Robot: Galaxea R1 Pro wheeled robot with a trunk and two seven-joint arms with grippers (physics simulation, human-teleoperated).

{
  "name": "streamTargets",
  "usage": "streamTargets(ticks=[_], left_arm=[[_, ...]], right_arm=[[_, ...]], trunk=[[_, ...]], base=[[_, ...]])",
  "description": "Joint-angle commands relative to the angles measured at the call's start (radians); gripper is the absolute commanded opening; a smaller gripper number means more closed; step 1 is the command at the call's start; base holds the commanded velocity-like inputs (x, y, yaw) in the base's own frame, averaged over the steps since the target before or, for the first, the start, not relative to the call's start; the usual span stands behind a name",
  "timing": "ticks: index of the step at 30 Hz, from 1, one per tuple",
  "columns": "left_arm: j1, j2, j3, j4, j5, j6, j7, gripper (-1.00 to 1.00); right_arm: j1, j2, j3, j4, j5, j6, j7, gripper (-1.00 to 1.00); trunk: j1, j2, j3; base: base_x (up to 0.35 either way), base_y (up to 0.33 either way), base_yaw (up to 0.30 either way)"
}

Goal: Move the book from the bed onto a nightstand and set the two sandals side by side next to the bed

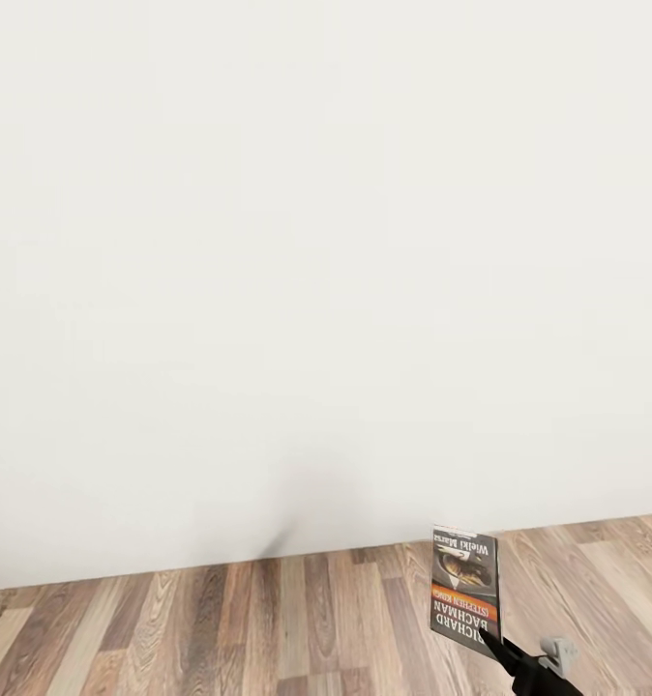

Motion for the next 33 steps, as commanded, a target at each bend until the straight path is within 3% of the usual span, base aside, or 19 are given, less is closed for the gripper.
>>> streamTargets(ticks=[1,33], left_arm=[[0.000,0.000,-0.006,0.001,0.010,-0.002,-0.005,1.00],[0.000,0.000,-0.006,0.001,0.008,-0.002,-0.005,1.00]], right_arm=[[-0.002,0.000,-0.009,0.004,0.004,-0.005,0.004,-1.00],[-0.002,0.000,-0.009,0.004,0.004,-0.005,0.004,-1.00]], trunk=[[0.000,-0.001,-0.001],[0.000,-0.001,-0.001]], base=[[0.005,0.000,-0.275],[0.000,0.000,-0.281]])
